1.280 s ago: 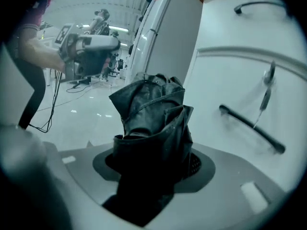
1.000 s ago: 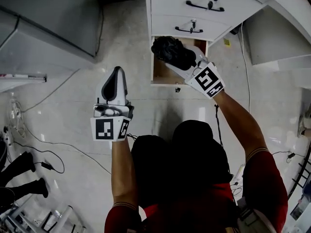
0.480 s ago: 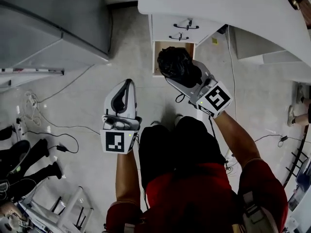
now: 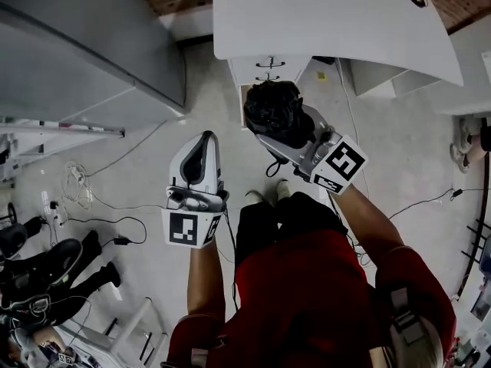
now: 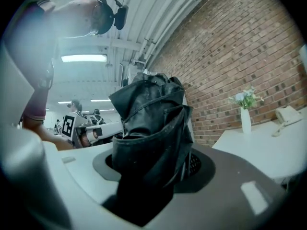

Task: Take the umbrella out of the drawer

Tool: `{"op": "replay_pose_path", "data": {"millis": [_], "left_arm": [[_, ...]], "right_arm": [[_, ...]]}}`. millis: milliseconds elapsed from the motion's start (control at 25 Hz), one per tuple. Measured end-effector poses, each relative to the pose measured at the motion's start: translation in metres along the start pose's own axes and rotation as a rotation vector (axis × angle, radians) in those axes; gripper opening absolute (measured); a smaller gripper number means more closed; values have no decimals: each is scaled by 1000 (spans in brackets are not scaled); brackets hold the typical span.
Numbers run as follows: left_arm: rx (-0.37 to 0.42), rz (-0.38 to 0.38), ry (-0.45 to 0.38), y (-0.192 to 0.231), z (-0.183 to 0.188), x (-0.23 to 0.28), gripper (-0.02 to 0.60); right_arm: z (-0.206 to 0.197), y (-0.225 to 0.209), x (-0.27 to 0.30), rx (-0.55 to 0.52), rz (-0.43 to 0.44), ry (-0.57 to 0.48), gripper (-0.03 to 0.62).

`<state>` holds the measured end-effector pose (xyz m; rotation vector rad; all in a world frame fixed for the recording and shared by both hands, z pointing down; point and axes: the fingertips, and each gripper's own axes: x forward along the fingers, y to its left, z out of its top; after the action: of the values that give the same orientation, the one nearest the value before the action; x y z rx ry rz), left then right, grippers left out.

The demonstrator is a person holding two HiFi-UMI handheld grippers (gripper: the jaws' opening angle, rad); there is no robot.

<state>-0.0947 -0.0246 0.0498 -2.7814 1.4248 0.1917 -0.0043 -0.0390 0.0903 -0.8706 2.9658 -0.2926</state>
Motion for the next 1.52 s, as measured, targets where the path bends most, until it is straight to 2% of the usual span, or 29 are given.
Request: {"op": "replay_pose_path", "data": {"millis": [240,400,600,840,1000,1160,1360,1520], "left_arm": [[3,-30,-9,-16,50,-1,5],[2,-38,-25,-43,63,10,5],[17,-80,-49,-73,98,-8,5],[-3,-84,-25,-33,91,-19,5],[13,-83,-23,-50,79,-14,5],[10,-98,-17,-38,74,-15,5],[20,-103,-22,-81,82,-10,5],[20,-99,-28,-83,86,-14,5]], "right_arm": [[64,7,-27,20,-40,-80,262],[87,-8,-64,12,-66,-130,262],[113,19,-95,-6,-88,-164,262],[102,30,-75,10,-97,-168,262],[91,22,-94,-3,-104,-169,262],[89,18,-84,-8,-129,-164,262],[100,15,-130,-15,-143,-175,262],[100,18,-135,-17,-148,-167,262]]}}
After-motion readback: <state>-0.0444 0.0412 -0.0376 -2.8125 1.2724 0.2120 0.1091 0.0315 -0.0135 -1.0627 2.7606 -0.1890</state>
